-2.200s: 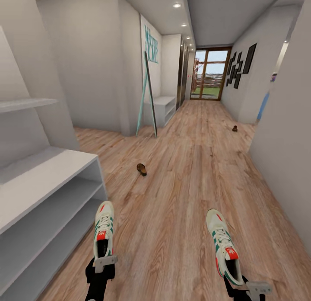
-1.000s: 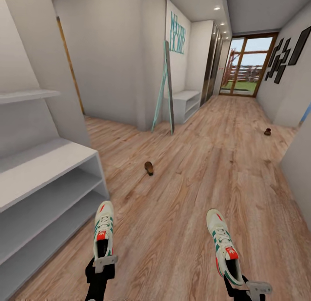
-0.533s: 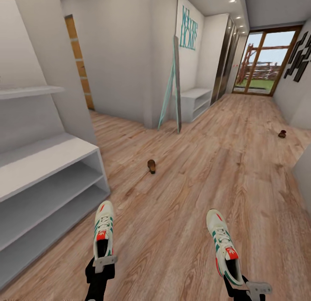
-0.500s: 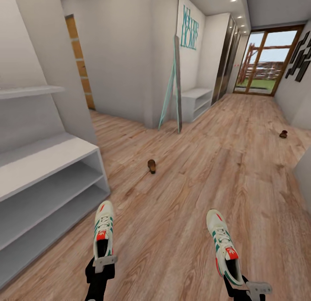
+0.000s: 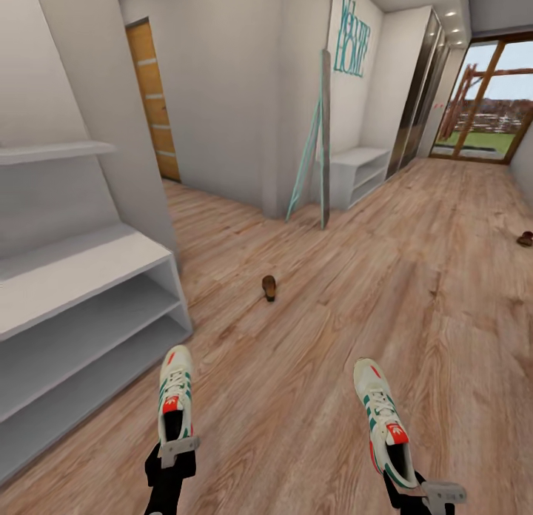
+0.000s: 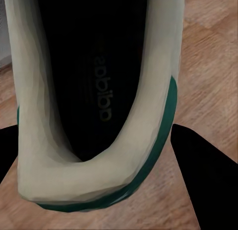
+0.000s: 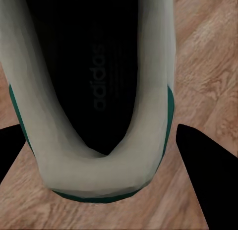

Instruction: Pick up the two gym shoes and the two sandals from the corridor floor and place them onto the hallstand (shoe rack) in the corridor, making sure they are on the rack and not on the floor. Arrange them so the two gym shoes are next to each other and the two sandals are next to each other.

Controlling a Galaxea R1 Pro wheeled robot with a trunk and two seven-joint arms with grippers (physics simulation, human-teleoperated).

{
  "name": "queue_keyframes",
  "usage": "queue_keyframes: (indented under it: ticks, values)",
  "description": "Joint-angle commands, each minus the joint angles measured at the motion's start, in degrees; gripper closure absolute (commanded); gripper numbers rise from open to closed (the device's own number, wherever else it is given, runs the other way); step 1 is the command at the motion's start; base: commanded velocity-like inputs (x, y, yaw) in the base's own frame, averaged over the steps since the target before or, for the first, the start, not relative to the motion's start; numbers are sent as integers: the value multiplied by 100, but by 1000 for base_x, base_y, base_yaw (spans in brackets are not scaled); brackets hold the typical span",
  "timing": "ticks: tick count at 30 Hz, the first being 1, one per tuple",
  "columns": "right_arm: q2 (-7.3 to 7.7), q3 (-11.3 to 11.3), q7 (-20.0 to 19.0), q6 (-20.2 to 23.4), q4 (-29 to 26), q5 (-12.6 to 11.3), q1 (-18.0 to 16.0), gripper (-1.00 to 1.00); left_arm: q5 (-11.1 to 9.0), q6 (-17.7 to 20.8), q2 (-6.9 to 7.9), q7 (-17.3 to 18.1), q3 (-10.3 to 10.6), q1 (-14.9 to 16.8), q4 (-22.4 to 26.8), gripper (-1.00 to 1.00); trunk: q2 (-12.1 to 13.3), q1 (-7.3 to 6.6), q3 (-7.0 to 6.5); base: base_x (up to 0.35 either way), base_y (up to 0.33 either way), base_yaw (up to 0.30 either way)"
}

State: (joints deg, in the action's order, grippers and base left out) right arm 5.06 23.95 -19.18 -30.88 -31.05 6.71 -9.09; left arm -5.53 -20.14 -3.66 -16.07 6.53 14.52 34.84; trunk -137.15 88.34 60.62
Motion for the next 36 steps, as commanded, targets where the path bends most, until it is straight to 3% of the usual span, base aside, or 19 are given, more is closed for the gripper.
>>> queue_keyframes:
  ticks: [1,36]
  values:
    - [-5,48,-34,-24,2,55,-5,100,-59,-25,6,-31,41,5,-4,100,-2,1,12,188,-122,176]
    - [-5,48,-34,-24,2,59,-5,100,-71,-17,-3,-72,42,7,-4,100,-2,1,260,16,-6,176]
